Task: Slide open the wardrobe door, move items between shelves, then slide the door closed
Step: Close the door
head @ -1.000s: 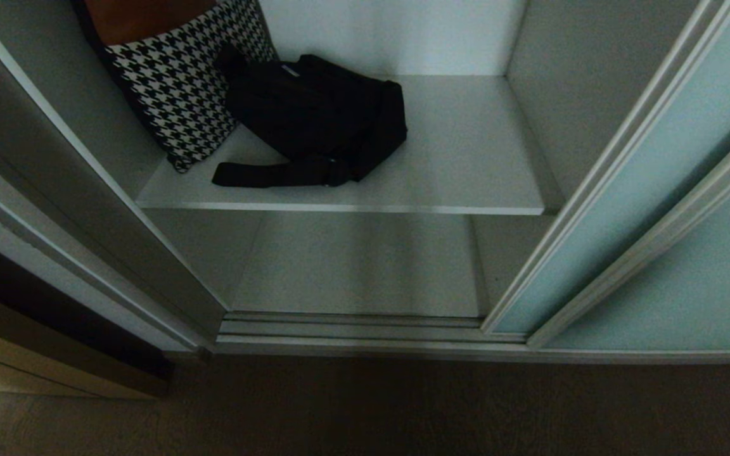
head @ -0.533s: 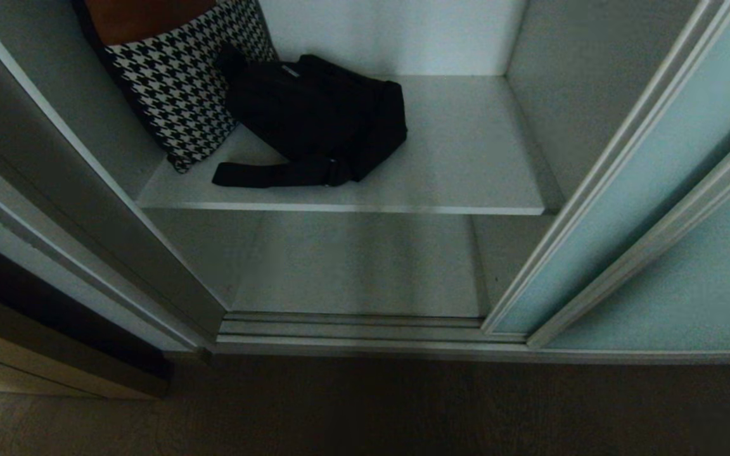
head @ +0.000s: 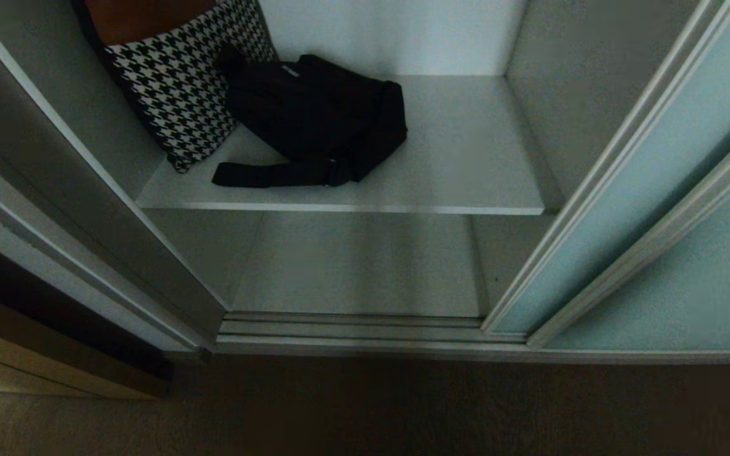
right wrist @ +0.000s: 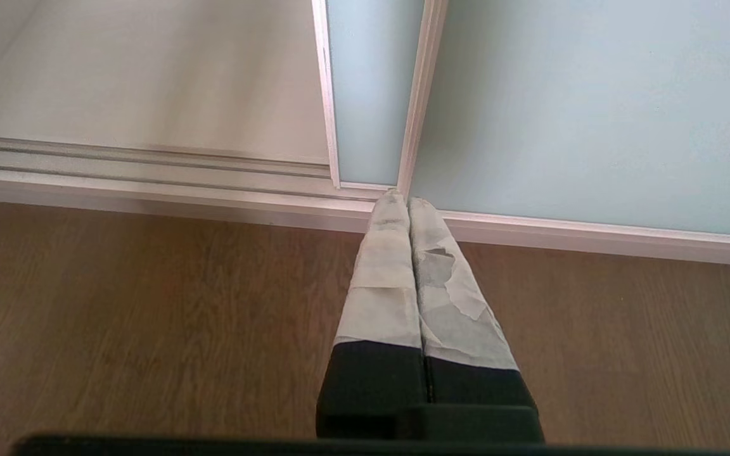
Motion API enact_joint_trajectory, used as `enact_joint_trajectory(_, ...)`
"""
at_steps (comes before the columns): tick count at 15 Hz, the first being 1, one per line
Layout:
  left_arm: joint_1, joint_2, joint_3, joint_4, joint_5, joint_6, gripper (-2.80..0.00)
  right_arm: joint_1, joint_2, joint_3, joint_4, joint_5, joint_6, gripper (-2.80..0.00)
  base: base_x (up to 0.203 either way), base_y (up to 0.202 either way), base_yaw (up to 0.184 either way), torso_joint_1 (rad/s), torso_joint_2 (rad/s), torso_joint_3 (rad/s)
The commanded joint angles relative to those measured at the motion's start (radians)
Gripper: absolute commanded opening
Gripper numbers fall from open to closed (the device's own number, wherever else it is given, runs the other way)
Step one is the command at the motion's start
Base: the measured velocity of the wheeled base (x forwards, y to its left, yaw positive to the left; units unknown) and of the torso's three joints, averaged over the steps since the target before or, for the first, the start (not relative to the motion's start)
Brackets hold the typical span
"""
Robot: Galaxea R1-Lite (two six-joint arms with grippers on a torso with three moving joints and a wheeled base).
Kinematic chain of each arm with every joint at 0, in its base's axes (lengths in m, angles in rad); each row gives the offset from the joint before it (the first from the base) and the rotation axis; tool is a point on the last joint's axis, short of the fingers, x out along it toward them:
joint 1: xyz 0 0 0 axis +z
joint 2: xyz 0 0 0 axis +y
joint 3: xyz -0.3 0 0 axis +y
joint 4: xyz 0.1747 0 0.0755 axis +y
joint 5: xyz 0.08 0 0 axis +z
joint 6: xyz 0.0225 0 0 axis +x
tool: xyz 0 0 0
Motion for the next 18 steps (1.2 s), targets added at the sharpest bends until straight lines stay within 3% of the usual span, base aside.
enact_joint_trajectory(1,0.0,0.003,0.0,-0.001,0.0,-0.001,-2.8,0.0,-0.002,0.0,0.0,0.0,0.0,-2.8,0.0,0.0,0.0,0.0,0.0,0.0)
enact_joint_trajectory(18,0.0,0.003,0.0,-0.003,-0.002,0.006,-2.8,-0.001,-0.002,0.0,0.001,-0.001,0.001,-2.8,0.0,0.0,0.0,0.0,0.0,0.0)
